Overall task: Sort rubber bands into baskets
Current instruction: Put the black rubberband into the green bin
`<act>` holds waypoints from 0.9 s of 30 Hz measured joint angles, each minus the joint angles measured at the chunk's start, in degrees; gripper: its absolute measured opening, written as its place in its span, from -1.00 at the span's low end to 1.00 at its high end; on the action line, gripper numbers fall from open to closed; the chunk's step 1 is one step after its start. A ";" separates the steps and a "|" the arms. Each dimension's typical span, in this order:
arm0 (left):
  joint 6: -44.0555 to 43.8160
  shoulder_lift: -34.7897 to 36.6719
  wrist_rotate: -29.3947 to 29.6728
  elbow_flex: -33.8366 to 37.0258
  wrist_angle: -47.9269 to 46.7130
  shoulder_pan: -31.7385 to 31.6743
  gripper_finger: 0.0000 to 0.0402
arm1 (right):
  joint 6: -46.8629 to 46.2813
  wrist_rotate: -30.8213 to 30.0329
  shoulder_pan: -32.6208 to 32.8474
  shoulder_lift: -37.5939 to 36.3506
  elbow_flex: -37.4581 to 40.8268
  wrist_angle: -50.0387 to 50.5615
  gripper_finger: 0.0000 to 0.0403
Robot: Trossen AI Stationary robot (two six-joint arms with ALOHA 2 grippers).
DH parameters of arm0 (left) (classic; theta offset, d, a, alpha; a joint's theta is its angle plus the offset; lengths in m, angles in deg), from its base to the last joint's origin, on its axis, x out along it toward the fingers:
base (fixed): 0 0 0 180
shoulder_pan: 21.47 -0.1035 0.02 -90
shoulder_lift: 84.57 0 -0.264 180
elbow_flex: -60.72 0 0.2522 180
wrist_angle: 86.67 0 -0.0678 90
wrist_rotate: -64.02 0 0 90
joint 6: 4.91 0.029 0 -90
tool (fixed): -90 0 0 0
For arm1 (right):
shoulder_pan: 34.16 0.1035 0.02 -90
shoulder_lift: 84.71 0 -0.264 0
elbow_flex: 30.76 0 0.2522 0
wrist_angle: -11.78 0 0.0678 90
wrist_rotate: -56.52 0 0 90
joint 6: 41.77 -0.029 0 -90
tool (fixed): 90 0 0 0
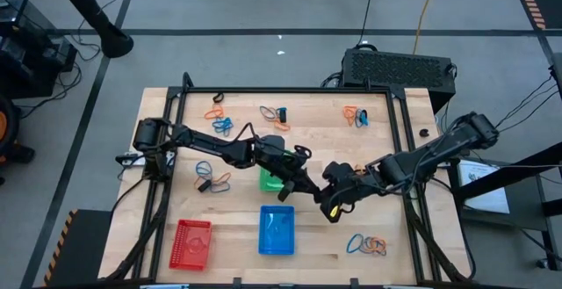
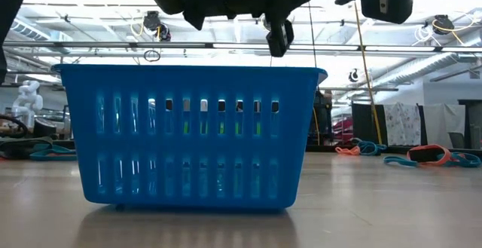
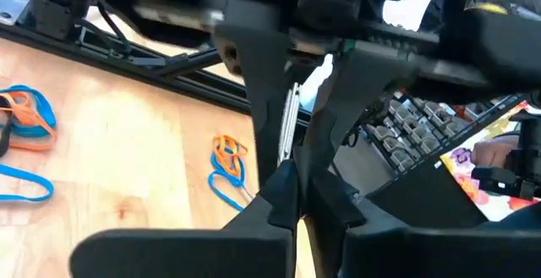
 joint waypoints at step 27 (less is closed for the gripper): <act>9.81 5.46 5.15 -0.04 -39.46 -6.32 -0.96 | 1.60 -0.27 -1.20 -5.77 -0.02 9.02 -0.43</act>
